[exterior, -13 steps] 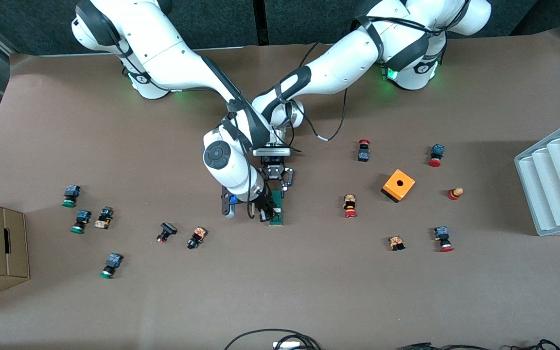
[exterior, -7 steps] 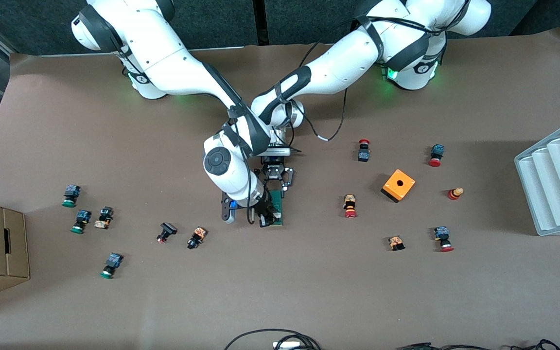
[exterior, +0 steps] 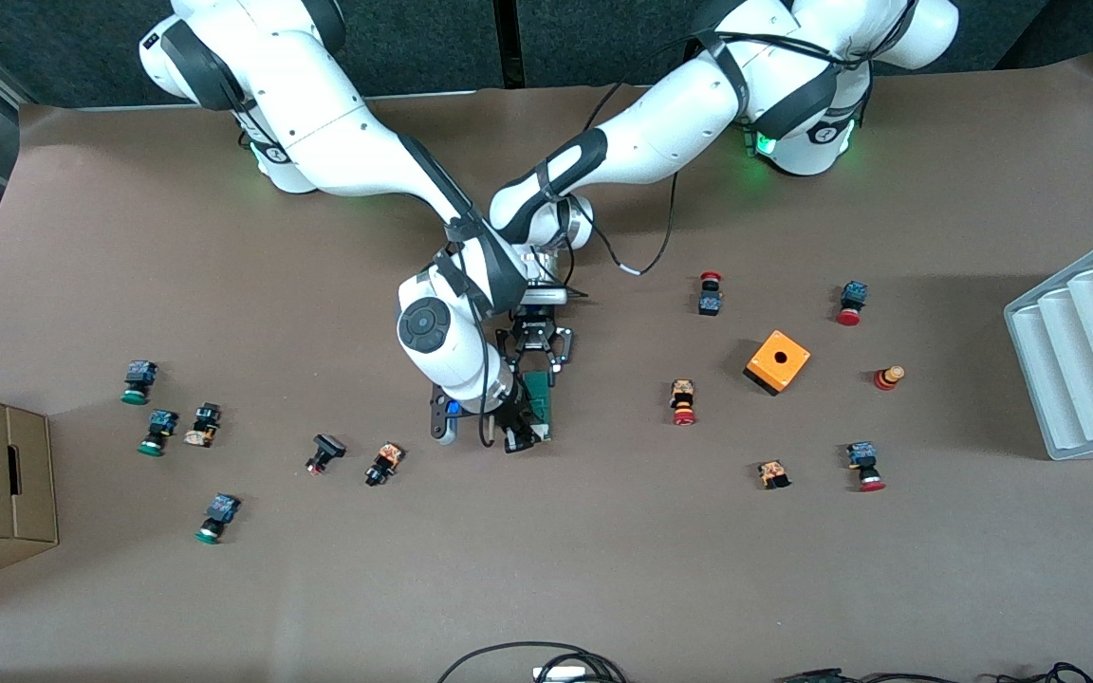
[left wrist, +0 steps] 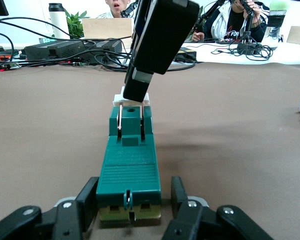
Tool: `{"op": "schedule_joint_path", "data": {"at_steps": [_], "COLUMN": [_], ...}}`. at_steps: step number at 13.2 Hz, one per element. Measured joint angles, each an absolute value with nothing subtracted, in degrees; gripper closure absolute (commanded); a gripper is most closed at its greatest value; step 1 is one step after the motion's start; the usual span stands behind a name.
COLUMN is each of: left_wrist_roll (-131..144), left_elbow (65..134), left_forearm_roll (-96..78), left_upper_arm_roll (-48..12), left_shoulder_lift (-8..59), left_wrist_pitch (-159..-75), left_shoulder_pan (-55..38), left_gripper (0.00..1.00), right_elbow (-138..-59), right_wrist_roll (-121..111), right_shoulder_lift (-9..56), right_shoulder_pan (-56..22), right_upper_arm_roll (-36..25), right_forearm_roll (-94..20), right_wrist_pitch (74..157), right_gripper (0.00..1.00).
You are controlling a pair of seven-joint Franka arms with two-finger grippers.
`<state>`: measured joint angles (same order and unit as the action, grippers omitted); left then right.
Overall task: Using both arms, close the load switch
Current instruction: 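Open the right gripper and withdraw the right arm from the switch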
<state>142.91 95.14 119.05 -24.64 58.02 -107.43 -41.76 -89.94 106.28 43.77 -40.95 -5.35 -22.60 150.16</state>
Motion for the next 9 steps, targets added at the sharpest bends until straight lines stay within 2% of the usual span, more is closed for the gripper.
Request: {"op": "schedule_joint_path", "data": {"at_steps": [9], "left_wrist_roll": [142.92], "left_elbow": [95.14], "left_forearm_roll": [119.06], "left_upper_arm_roll": [-24.63], "left_shoulder_lift": [58.02], "left_wrist_pitch": [-107.43], "left_shoulder_pan": [-41.76], "left_gripper": [0.34], "right_elbow": [-88.67], "right_wrist_roll": [106.28], "right_shoulder_lift": [44.71], "right_shoulder_pan": [-40.95], "right_upper_arm_roll": [-5.46], "right_forearm_roll": [-22.60], "right_wrist_pitch": [150.16], "right_gripper": [0.66]}}
